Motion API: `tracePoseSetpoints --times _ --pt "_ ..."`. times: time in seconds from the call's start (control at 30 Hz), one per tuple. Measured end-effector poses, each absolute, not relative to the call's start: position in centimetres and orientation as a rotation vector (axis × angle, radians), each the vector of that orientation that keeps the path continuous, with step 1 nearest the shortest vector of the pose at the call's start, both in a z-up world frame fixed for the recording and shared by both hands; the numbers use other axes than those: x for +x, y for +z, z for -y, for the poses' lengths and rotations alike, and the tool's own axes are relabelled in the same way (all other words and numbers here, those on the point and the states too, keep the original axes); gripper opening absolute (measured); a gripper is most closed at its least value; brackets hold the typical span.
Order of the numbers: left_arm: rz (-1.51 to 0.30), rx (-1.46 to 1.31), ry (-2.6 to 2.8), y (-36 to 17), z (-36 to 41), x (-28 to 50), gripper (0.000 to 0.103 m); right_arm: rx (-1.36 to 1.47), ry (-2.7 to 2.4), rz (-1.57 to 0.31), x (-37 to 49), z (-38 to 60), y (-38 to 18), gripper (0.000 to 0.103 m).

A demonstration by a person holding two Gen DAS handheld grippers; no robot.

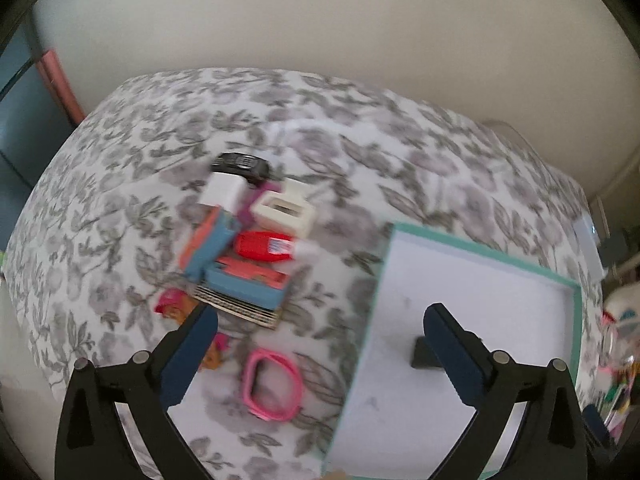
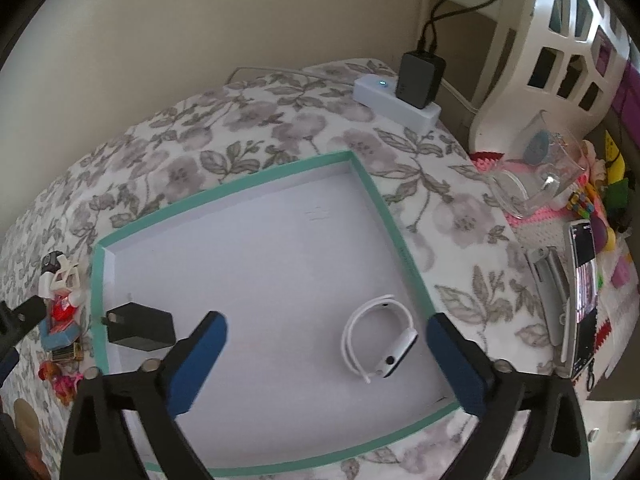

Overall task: Organize rigid objects
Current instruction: 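Move the left tool to the pink dog figure while the right tool approaches the pink band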

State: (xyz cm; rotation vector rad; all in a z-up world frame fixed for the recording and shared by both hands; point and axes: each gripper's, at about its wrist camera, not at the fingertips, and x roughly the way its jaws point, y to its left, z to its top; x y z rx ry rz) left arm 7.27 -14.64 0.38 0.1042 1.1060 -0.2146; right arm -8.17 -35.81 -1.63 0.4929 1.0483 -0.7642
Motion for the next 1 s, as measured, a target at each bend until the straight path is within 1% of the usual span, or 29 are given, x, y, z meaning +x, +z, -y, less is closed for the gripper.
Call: tracePoseSetpoints --times 0.17,0.33,0.5,0.63,0.83,1.0 --pt "-1.075 0.046 -0.160 1.5 10.5 8.9 0.103 0.519 -0.703 -0.993 -7.4 34.4 -0.6 0.103" --pt "-1.043 0.074 -0.090 2.7 6.5 10.0 0.103 0.506 -0.606 -0.919 -5.5 31.3 1.3 0.103" --pt "-1.048 0.121 -0.027 2.9 3.5 10.6 0.103 0.408 -0.477 -0.875 -2.8 26.5 3.2 0.103" --pt "-1.099 0.072 -0.011 2.0 1.1 11.4 0.103 0.350 -0.356 -0.898 -0.5 22.6 2.7 0.103" --pt "-1.182 0.023 0.003 -0.3 -1.0 12.2 0.103 0.298 -0.225 -0.994 2.5 17.7 -0.1 0.103" --pt "-1.266 -0.028 0.001 -3.0 -2.2 12.8 0.103 0.226 -0.178 -1.048 3.4 15.3 -2.1 0.102"
